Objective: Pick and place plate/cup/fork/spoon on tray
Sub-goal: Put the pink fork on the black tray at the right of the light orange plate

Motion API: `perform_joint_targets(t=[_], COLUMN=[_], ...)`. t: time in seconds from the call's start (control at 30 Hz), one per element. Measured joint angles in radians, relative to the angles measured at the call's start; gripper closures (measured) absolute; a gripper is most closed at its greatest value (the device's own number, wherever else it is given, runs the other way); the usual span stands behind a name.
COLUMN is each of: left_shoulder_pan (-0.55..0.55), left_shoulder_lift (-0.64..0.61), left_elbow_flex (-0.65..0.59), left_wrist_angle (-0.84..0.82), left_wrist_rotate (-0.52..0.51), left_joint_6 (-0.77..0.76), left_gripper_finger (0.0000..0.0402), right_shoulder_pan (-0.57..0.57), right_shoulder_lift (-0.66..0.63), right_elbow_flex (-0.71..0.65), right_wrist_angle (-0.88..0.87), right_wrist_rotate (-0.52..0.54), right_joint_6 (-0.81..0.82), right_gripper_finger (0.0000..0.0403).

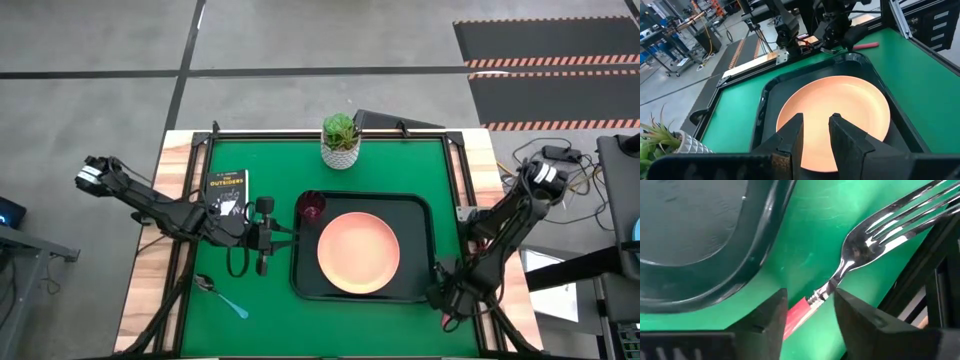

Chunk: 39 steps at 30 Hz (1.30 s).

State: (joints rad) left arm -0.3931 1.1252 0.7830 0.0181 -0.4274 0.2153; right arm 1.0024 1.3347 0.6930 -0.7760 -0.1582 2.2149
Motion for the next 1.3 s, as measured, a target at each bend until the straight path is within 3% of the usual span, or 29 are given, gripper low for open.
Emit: perform_joint_targets(t=[0.17, 0.33, 1.1, 1.3], left_shoulder_pan=[0.0, 0.0, 0.0, 0.0], left_shoulder_lift=[0.0, 0.0, 0.0, 0.0], left_elbow_flex=[0.0, 0.0, 0.0, 0.0], left_wrist_angle=[0.001, 0.0, 0.001, 0.001], left_wrist_rotate=[0.0, 0.0, 0.0, 0.0], left_joint_6=[0.001, 0.003, 0.033, 0.032], left_gripper_finger=[0.0327, 0.0327, 0.0327, 0.0327], right_shoulder_pan=[0.001, 0.001, 0.001, 0.001], right_shoulder_lift=[0.06, 0.084, 0.062, -0.011], right_elbow_flex=[0.002, 0.002, -0.002, -0.005], right_wrist_angle=[0.004, 0.006, 0.011, -0.027], right_wrist_rotate=[0.002, 0.002, -0.003, 0.009], right_joint_6=[-0.011, -0.011, 0.037, 0.089], right_gripper_finger=[0.0222, 0.0224, 0.036, 0.0371])
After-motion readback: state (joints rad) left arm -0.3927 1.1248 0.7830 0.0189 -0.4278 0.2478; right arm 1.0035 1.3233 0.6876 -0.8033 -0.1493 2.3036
